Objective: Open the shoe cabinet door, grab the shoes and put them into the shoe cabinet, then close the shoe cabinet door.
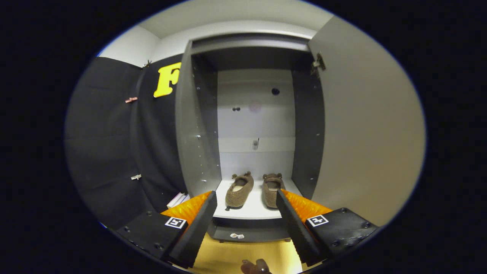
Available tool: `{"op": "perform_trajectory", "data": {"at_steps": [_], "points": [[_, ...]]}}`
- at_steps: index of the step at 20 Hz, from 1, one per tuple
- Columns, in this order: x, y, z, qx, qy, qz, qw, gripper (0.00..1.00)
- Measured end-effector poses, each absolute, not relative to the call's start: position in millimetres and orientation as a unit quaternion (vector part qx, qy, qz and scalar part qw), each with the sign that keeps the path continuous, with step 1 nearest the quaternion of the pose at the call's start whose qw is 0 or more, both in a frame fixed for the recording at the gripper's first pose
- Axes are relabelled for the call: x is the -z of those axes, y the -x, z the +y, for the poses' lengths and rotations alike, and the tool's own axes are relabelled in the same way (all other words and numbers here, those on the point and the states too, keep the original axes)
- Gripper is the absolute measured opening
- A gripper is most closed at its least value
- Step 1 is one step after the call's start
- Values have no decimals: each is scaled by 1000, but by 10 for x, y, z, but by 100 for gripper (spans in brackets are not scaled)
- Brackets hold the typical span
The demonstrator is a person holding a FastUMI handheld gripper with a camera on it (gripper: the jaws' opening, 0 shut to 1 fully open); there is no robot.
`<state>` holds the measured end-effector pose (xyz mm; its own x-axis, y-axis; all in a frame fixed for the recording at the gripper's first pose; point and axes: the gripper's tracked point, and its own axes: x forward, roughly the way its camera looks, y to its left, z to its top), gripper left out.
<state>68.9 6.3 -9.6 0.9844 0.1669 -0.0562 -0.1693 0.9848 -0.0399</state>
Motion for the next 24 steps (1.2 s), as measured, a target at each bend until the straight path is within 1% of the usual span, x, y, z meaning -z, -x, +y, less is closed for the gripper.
{"op": "perform_trajectory", "data": {"at_steps": [5,9,12,14,19,24], "points": [[-28,143,-256,-71,-9,18,997,99],[-167,777,-742,-23,-8,-8,1000,99],[-263,1157,-1133,0,-19,-21,1000,99],[-269,1296,-1444,19,-21,-16,999,99],[-264,1498,-2158,30,-22,-4,999,99],[-157,1357,-2625,-9,-21,21,1000,99]]}}
